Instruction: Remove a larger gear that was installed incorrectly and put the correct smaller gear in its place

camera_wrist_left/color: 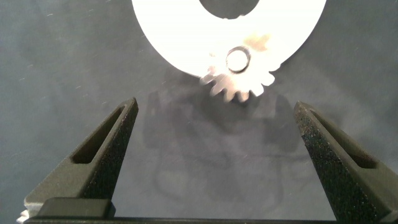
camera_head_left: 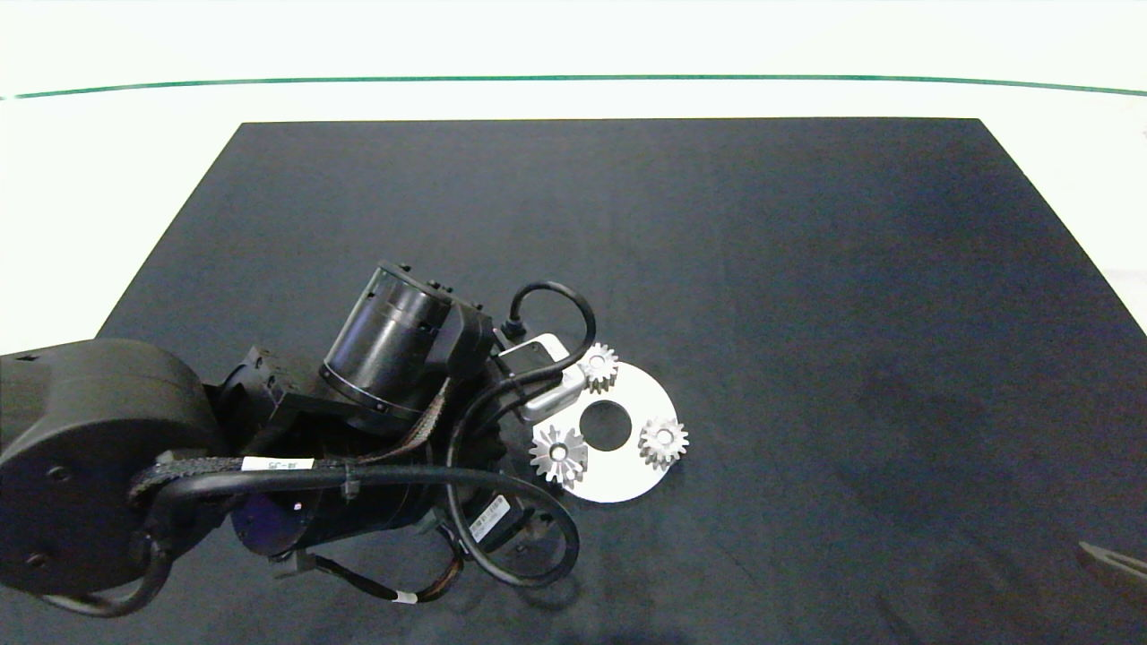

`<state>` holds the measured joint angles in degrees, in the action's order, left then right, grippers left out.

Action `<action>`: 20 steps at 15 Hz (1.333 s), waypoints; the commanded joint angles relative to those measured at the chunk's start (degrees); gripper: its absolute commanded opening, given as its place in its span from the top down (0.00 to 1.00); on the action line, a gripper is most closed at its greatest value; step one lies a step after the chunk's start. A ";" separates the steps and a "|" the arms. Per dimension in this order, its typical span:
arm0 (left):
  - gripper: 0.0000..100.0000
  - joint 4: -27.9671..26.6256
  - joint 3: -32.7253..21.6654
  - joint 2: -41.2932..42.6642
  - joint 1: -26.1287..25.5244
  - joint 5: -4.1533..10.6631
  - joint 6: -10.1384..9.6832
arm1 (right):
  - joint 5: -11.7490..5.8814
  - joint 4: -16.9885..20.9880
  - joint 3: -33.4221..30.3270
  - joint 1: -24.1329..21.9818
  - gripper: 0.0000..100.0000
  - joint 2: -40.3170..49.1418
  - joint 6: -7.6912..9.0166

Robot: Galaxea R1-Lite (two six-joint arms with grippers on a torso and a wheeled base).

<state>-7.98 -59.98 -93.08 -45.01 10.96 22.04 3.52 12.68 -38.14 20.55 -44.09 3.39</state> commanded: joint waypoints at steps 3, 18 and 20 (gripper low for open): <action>0.00 0.78 -2.51 -3.43 -1.66 0.11 -1.56 | -0.01 -0.02 -0.09 0.10 0.00 0.32 0.13; 0.14 2.80 -3.66 -6.33 -1.40 1.35 -1.56 | -0.10 0.07 -0.09 0.10 0.00 1.29 0.13; 0.17 2.80 -3.66 -6.86 -1.22 1.35 -1.65 | -0.01 0.07 -0.09 0.10 0.00 1.29 0.13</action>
<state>-5.14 -63.65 -99.72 -46.36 12.23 20.31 3.44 12.67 -38.23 20.64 -42.85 3.47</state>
